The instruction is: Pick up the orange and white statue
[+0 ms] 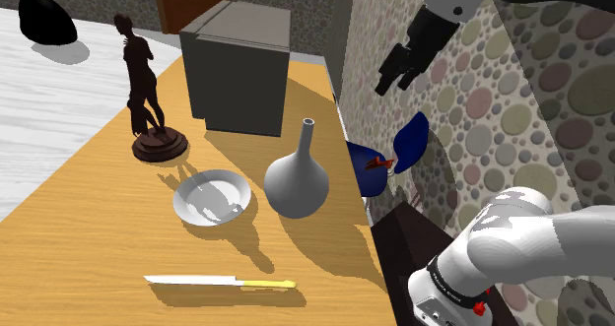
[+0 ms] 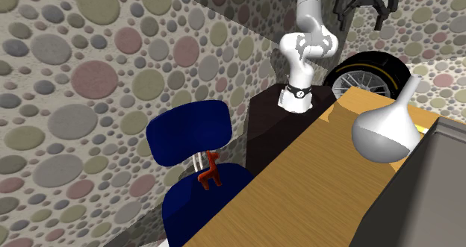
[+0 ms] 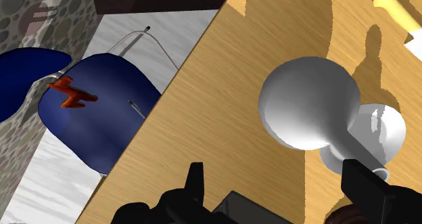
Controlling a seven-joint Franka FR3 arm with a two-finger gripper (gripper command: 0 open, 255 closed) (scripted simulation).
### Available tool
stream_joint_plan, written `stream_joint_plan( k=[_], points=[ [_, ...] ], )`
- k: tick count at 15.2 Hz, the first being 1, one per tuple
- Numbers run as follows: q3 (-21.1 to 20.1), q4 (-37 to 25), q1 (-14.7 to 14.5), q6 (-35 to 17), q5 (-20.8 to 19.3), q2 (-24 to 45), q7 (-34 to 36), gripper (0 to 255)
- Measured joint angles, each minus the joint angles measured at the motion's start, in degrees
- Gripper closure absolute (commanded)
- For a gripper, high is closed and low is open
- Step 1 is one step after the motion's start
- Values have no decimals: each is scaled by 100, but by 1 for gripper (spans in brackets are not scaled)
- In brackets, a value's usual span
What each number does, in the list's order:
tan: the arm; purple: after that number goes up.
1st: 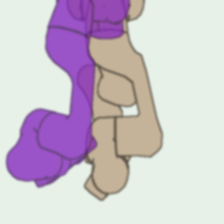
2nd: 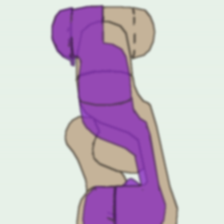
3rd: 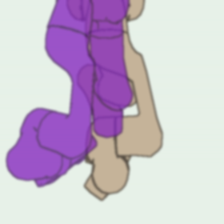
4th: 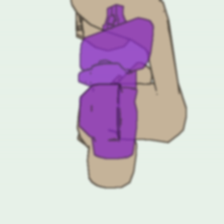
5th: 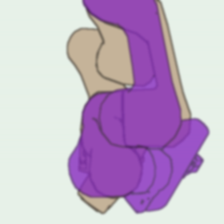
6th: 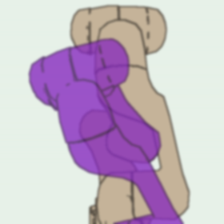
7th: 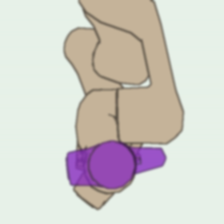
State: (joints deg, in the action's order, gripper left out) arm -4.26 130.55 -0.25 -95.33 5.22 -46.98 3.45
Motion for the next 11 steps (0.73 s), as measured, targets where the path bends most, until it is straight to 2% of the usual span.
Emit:
stream_joint_plan(
  k=[4, 11],
  points=[
    [147, 207, 31, -148, -130, 128, -252, 0],
    [591, 553, 169, -685, -581, 893, -1028, 0]
  ],
)
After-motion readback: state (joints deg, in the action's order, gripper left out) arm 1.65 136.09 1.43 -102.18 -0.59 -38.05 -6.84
